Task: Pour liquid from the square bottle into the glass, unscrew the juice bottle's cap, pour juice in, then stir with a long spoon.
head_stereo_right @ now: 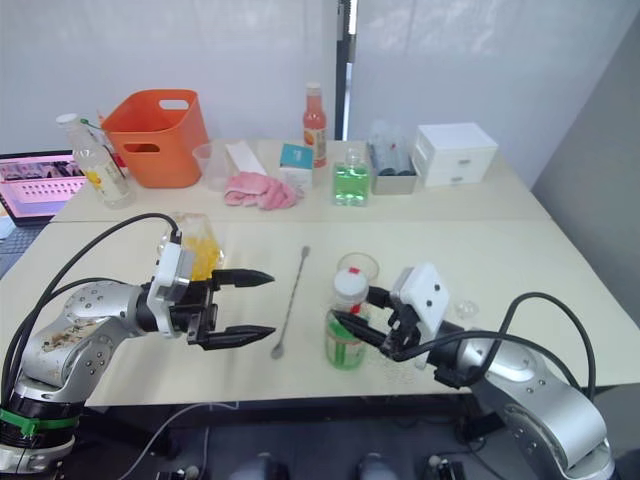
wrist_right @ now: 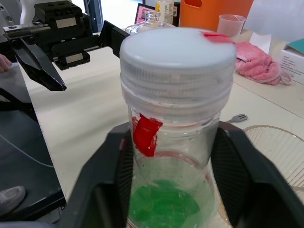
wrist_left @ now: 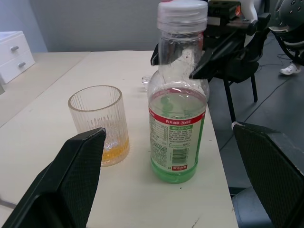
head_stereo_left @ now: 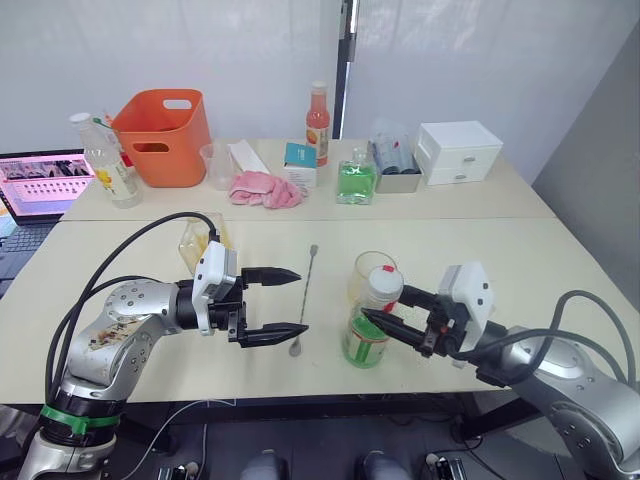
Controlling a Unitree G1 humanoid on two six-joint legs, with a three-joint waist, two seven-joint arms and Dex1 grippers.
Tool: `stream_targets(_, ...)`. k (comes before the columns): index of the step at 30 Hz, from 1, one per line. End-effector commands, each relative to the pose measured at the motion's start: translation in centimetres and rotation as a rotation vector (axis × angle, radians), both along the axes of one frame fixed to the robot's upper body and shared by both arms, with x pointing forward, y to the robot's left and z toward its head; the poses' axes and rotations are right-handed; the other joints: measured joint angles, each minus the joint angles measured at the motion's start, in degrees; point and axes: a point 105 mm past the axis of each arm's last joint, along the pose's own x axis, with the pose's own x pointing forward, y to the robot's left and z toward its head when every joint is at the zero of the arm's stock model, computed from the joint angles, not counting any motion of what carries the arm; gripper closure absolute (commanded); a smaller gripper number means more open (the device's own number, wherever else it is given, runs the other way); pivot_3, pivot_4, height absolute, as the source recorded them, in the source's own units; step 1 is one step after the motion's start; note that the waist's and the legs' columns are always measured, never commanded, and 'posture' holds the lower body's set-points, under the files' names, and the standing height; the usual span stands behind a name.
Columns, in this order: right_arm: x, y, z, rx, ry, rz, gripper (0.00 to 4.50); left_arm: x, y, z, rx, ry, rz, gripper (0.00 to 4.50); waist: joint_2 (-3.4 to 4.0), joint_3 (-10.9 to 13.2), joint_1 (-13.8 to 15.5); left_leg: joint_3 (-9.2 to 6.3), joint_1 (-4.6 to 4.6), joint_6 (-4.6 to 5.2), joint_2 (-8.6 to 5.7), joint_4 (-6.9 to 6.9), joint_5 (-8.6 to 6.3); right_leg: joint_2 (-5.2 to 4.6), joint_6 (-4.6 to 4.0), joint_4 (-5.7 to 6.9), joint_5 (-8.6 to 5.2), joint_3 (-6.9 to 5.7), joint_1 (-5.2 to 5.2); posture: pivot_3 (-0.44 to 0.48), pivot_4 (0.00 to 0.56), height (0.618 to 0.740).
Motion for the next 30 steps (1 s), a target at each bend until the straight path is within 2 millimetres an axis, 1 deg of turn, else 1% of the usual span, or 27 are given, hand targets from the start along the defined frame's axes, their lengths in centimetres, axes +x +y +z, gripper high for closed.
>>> stream_targets(1, -0.1, -0.1, -0.1, 0.003, 0.012, 0.007, 0.5, -0.1, -0.1, 0.8, -0.006, -0.043, -0.011, 0.0, 0.0, 0.0, 0.08, 0.01, -0.01, 0.0, 0.0, 0.0, 0.0, 0.0, 0.0, 0.0, 0.0, 0.0, -0.01, 0.0, 0.15, 0.715)
stream_targets(2, 0.0, -0.3, 0.2, 0.009, 0.008, 0.017, 0.17, -0.1, -0.1, 0.9, -0.008, -0.044, -0.009, 0.0, 0.0, 0.0, 0.11, 0.01, -0.02, 0.0, 0.0, 0.01, 0.0, 0.0, 0.0, 0.0, 0.0, 0.0, -0.02, 0.0, 0.15, 0.715)
stream_targets(3, 0.1, -0.4, 0.4, 0.013, 0.004, 0.024, 0.08, -0.1, -0.1, 0.9, -0.009, -0.044, -0.008, 0.0, 0.0, 0.0, 0.12, 0.01, -0.02, 0.0, -0.01, 0.01, 0.0, -0.01, 0.0, 0.0, 0.0, 0.0, -0.02, 0.0, 0.15, 0.715)
stream_targets(5, 0.2, -0.8, 0.7, 0.03, 0.019, 0.073, 0.08, -0.1, 0.0, 1.0, -0.014, -0.043, -0.006, 0.0, 0.0, 0.0, 0.12, 0.0, -0.02, 0.0, -0.01, 0.01, 0.0, 0.0, 0.0, -0.01, 0.0, 0.0, -0.02, 0.0, 0.15, 0.715)
stream_targets(7, 0.4, -1.4, 1.3, 0.042, 0.039, 0.158, 0.08, 0.0, 0.0, 1.1, -0.016, -0.041, -0.005, 0.0, -0.01, 0.01, 0.12, 0.01, -0.02, 0.0, 0.0, 0.01, 0.0, 0.0, 0.0, -0.01, 0.0, 0.01, -0.01, 0.0, 0.15, 0.715)
stream_targets(9, 0.9, -1.9, 1.9, 0.053, 0.048, 0.241, 0.08, 0.0, 0.0, 1.1, -0.019, -0.036, -0.006, 0.0, -0.01, 0.01, 0.13, 0.01, -0.01, 0.0, 0.0, 0.02, 0.0, 0.0, 0.0, -0.01, 0.0, 0.01, 0.0, 0.0, 0.15, 0.715)
stream_targets(11, 1.2, -2.0, 2.2, 0.041, 0.053, 0.31, 0.08, 0.0, 0.0, 1.0, -0.015, -0.034, -0.008, 0.0, -0.01, 0.01, 0.11, 0.01, 0.0, 0.01, 0.0, 0.02, 0.0, 0.01, 0.0, -0.02, 0.0, 0.01, 0.01, 0.0, 0.15, 0.715)
stream_targets(14, 2.0, -2.1, 2.9, 0.058, 0.07, 0.403, 0.08, -0.1, 0.1, 1.1, -0.013, -0.033, -0.007, 0.0, -0.01, 0.01, 0.11, -0.01, -0.01, 0.01, 0.02, -0.01, 0.0, 0.05, -0.01, -0.03, 0.0, -0.01, -0.02, 0.0, 0.15, 0.715)
stream_targets(18, 2.7, -1.8, 3.1, 0.033, 0.086, 0.523, 0.08, -0.3, 0.4, 1.3, -0.005, -0.033, -0.001, 0.0, -0.01, 0.01, 0.08, 0.01, -0.03, 0.01, 0.01, 0.0, 0.0, 0.03, -0.01, -0.02, 0.0, 0.0, -0.04, 0.0, 0.15, 0.715)
stream_targets(20, 3.0, -1.4, 3.3, 0.046, 0.088, 0.567, 0.08, -0.4, 0.5, 1.4, 0.0, -0.032, 0.003, 0.0, -0.01, 0.01, 0.09, 0.0, -0.03, 0.01, 0.01, -0.01, 0.0, 0.03, -0.01, -0.01, 0.0, 0.0, -0.04, 0.0, 0.15, 0.715)
stream_targets(23, 2.9, -1.1, 3.0, 0.036, 0.097, 0.613, 0.08, -0.5, 0.7, 1.5, 0.007, -0.032, 0.013, 0.0, -0.01, 0.01, 0.24, 0.0, -0.04, 0.01, 0.01, 0.0, 0.0, 0.02, -0.01, 0.0, 0.0, -0.02, -0.04, 0.0, 0.15, 0.715)
stream_targets(26, 3.0, -0.9, 2.8, 0.039, 0.093, 0.622, 0.89, -0.6, 0.9, 1.6, 0.013, -0.032, 0.02, 0.0, -0.01, 0.01, 0.3, -0.01, -0.06, 0.01, -0.01, 0.01, 0.0, -0.01, 0.0, 0.0, 0.01, -0.05, -0.04, 0.0, 0.15, 0.715)
stream_targets(30, 3.0, -0.8, 2.6, 0.045, 0.081, 0.615, 2.3, -0.6, 0.9, 1.7, 0.016, -0.033, 0.024, 0.0, 0.0, 0.01, 0.25, -0.01, -0.05, 0.0, 0.0, 0.02, 0.0, -0.01, 0.0, 0.03, 0.01, -0.05, -0.04, 0.0, 0.15, 0.715)
